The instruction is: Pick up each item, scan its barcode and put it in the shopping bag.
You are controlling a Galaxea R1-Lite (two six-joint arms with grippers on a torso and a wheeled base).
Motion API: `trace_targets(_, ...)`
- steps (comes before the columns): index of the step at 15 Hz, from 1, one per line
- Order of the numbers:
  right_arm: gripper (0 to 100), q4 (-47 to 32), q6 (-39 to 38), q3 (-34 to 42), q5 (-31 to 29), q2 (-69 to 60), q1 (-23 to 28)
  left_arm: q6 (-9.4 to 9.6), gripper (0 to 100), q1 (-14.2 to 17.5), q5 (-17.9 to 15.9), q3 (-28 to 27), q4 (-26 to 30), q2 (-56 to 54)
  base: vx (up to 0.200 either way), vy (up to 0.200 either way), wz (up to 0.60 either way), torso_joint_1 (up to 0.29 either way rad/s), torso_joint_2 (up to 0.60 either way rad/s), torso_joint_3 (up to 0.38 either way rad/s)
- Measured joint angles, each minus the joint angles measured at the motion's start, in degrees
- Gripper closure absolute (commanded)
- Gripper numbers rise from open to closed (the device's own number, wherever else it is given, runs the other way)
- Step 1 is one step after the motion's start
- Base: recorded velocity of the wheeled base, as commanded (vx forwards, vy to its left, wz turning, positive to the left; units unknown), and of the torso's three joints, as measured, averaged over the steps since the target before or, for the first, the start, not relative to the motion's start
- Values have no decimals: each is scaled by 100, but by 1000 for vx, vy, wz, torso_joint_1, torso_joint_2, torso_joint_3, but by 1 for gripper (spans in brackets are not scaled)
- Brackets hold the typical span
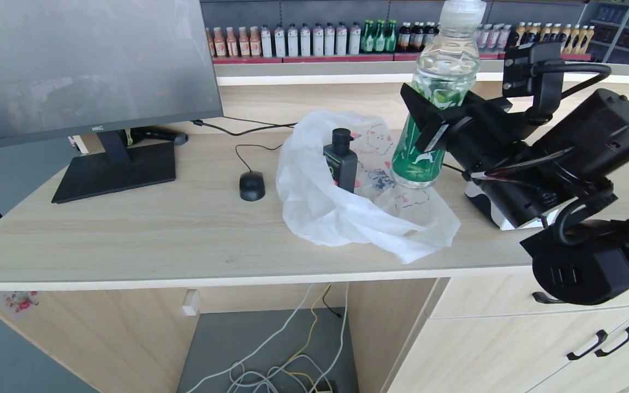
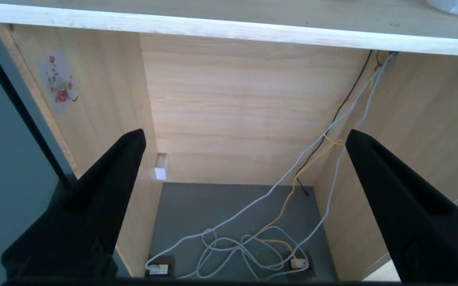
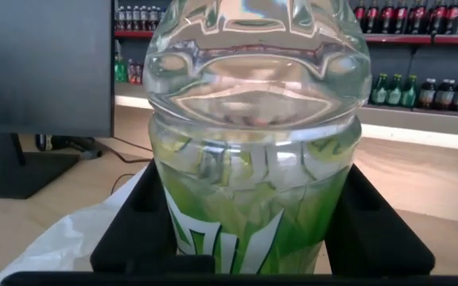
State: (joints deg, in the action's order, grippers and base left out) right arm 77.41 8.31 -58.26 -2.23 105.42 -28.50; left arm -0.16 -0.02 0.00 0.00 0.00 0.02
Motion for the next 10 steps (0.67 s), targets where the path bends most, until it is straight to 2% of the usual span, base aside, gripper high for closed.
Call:
trace_targets(5, 100, -143, 172, -367, -17, 419, -211, 0, 0, 0, 0, 0, 0, 0, 0, 0, 0, 0, 0, 0)
trace_targets(10, 100, -138, 206, -444, -4, 714, -211, 0, 0, -2, 0, 0, 0, 0, 0, 0, 0, 0, 0, 0)
